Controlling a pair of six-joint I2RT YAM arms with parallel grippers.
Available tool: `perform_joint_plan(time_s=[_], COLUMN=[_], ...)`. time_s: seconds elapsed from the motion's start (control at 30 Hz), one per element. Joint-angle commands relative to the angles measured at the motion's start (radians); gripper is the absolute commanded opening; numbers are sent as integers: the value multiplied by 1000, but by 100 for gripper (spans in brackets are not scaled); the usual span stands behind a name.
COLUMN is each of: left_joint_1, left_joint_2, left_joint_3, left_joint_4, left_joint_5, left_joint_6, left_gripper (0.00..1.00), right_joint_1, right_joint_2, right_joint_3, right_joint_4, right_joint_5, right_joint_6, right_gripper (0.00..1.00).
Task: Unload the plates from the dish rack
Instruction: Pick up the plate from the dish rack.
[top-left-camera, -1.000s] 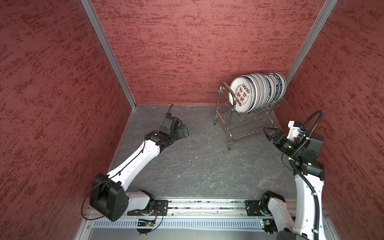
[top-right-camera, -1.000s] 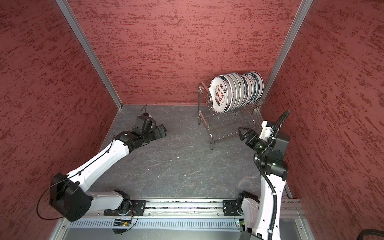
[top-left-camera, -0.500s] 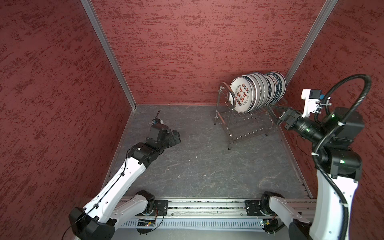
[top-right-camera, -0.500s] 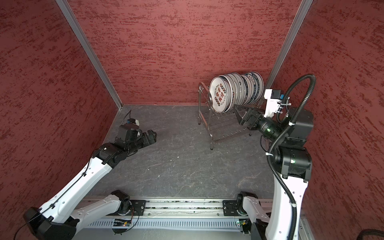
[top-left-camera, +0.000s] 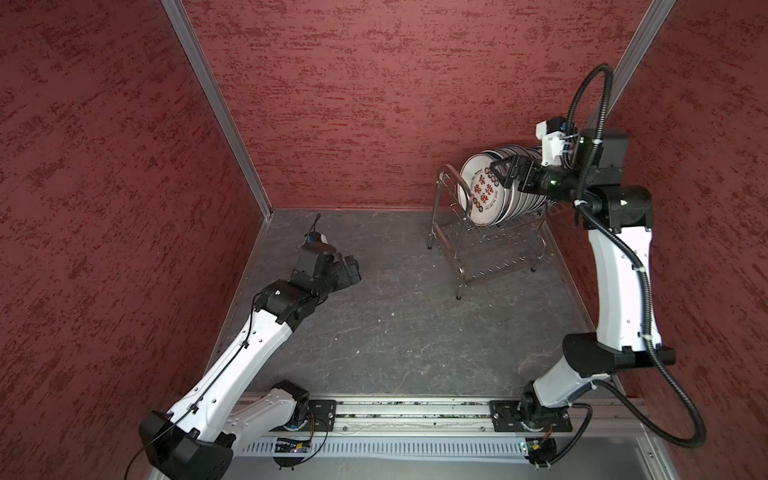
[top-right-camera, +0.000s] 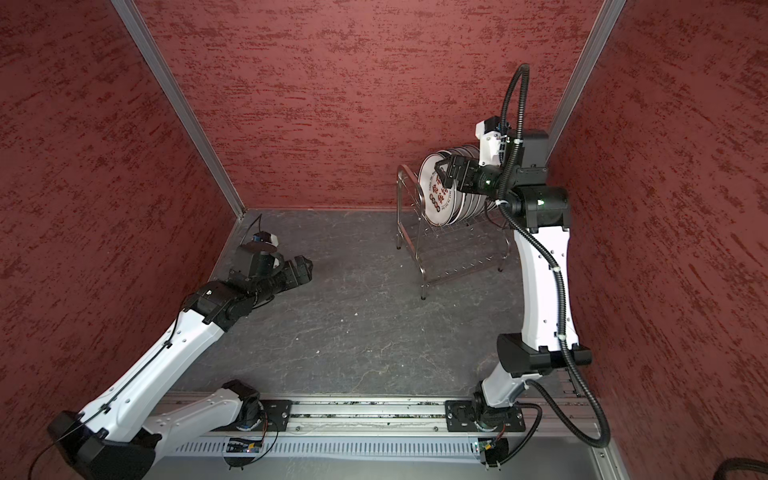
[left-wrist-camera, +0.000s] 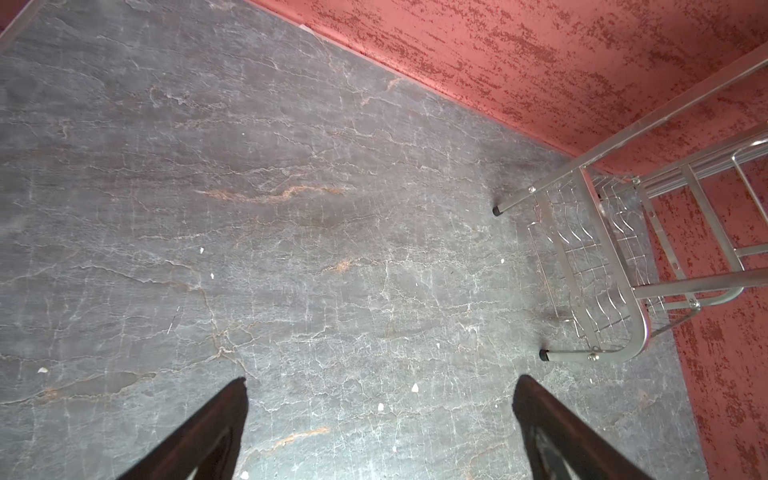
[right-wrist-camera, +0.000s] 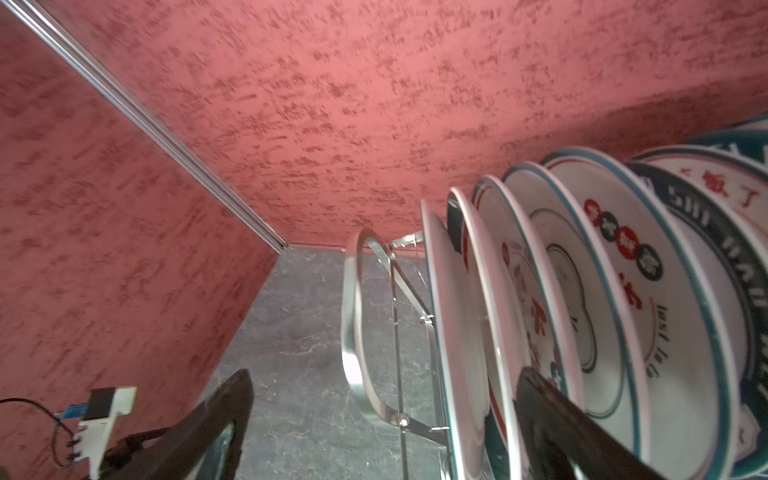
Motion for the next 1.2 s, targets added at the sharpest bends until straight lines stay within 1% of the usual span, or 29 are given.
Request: perform_joint_plan(time_s=[0.0,0.2,0.37,0.57,0.77,1.17], left_joint_1=[17,33,38,39,40,43], left_joint_2=[32,87,102,97,96,100], left_joint_3=[33,56,57,28,7,-28], left_joint_4=[37,60,64,86,97,125], left_joint_5=[-7,1,10,23,33,53], left_joint_6=[20,30,36,26,16,5], left_gripper=[99,99,100,99,99,99], right_joint_1=[38,54,59,60,65,81], right_joint_2=[0,-4,-44,-83,-97,-84], right_joint_3=[76,71,16,-63,-113,-139], right_joint_4=[-100,-108,-89,-47,-16,1], right_joint_5=[101,144,232,159,149,141], right_joint_6=[-75,-96,-111,-102,-95,-92], right_gripper=[98,96,95,90,86,78])
